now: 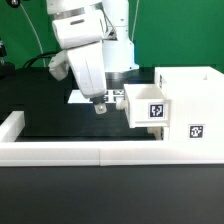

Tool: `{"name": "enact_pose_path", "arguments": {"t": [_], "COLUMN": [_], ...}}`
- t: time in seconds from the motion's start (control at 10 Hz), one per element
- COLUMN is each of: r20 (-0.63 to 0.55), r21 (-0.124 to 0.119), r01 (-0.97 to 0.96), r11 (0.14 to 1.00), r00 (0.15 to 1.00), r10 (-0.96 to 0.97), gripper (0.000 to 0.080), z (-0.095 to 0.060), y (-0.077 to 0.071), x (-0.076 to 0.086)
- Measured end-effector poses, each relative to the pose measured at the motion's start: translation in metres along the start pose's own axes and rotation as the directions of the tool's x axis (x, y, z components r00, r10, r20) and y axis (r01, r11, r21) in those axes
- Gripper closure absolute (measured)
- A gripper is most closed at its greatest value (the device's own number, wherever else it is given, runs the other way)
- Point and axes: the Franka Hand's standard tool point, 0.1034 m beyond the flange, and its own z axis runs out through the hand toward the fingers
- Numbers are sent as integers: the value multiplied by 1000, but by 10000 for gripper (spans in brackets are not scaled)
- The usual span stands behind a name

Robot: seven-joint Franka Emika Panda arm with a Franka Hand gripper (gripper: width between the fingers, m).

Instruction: Assemble drawer

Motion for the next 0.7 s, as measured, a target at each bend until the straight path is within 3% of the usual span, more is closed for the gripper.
{"name": "enact_pose_path", "arguments": {"t": [0.7], "r20": [-14], "r21": [14], "r01": [-100], "r11": [995], "r00": [995], "r10": [101], "gripper": [150], "z": [9], "y": [4], "x": [45]}}
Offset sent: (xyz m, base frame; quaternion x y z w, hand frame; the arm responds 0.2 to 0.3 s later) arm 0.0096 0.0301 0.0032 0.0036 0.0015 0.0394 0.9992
